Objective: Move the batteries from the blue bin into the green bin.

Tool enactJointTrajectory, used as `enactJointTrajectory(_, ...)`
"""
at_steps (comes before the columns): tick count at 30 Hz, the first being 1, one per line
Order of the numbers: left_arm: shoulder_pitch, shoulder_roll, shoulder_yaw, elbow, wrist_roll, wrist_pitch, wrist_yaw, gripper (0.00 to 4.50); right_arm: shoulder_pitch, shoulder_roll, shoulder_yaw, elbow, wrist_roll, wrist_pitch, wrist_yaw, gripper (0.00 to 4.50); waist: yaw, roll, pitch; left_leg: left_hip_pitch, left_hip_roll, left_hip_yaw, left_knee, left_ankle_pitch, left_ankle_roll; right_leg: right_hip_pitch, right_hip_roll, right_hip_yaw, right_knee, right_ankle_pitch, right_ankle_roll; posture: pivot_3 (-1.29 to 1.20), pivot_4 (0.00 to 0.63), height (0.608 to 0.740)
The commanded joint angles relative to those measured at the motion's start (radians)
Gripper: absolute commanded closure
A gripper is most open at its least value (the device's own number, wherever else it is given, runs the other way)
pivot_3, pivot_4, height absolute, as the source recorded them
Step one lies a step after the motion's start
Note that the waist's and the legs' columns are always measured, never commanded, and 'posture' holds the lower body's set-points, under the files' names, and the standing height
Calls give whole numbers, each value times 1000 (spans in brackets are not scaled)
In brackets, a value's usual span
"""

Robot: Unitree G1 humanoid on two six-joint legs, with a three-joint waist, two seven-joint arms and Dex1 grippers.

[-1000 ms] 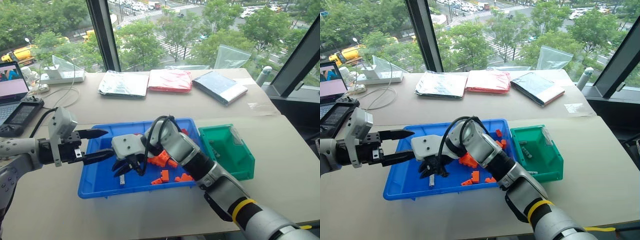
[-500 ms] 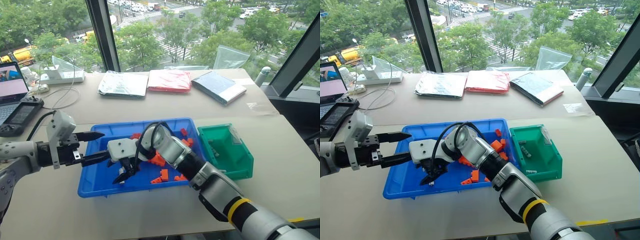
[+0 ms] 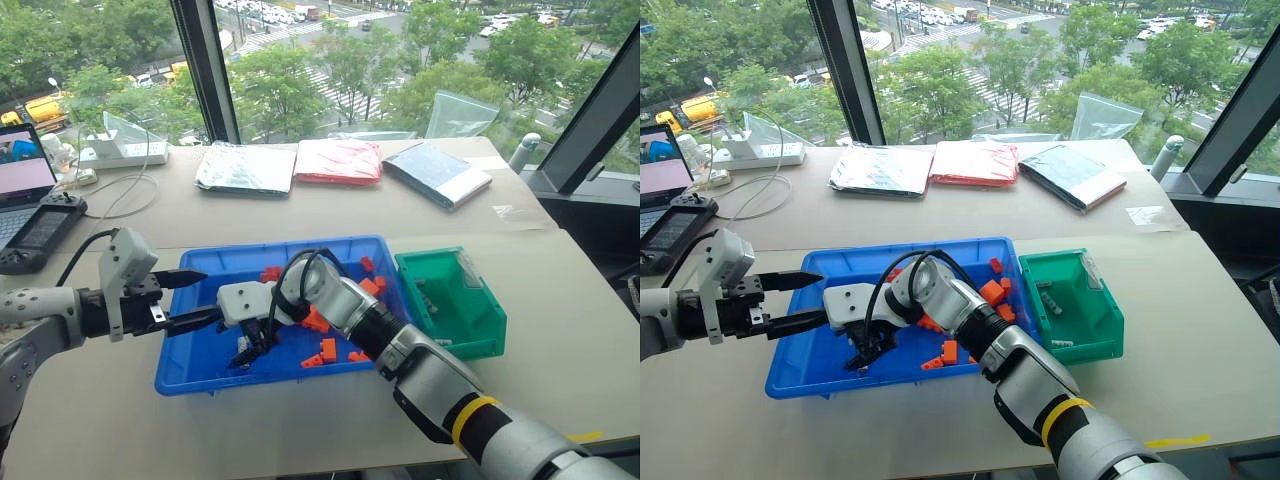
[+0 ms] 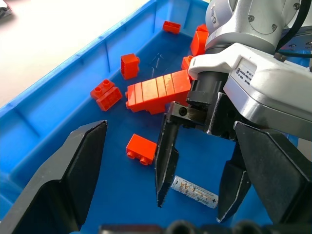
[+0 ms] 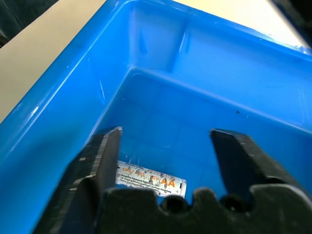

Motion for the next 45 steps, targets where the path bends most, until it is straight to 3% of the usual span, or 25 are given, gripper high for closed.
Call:
enactJointTrajectory(1,-33,2,59,-32,-41,-33,-24,0,40,-9,45,15,-29,26,35,61,0,0,0,0,0,0,0,0,0,0,0,0,0,0,0,0,150,740)
enactJointTrajectory(11,-29,3,61,-32,-40,-36,-27,0,53,-13,66,85,-95,10,-33,61,-5,0,0,6,1,1,0,0,0,2,1,1,4,0,0,0,150,740)
enactJointTrajectory(21,-31,4,57,-32,-41,-40,-25,0,44,-16,81,114,-108,16,-40,61,1,1,1,19,2,-1,-1,0,0,18,3,1,-1,0,0,0,150,740)
enactJointTrajectory(29,-30,3,57,-32,-40,-43,-26,0,53,-29,95,109,-112,25,-19,2029,1,1,1,19,2,-1,-1,0,0,18,3,2,-1,0,0,0,150,740)
enactJointTrajectory(38,-26,-1,61,-41,-50,-38,-22,0,79,-61,25,-21,-51,81,-26,2030,2,1,1,19,2,-1,-1,0,0,18,3,2,-1,0,0,0,150,740)
enactJointTrajectory(45,-27,-12,51,-40,-62,-47,-26,0,222,-256,-135,-414,84,300,21,2030,22,1,1,14,1,-2,0,0,0,17,3,1,-5,0,0,0,150,740)
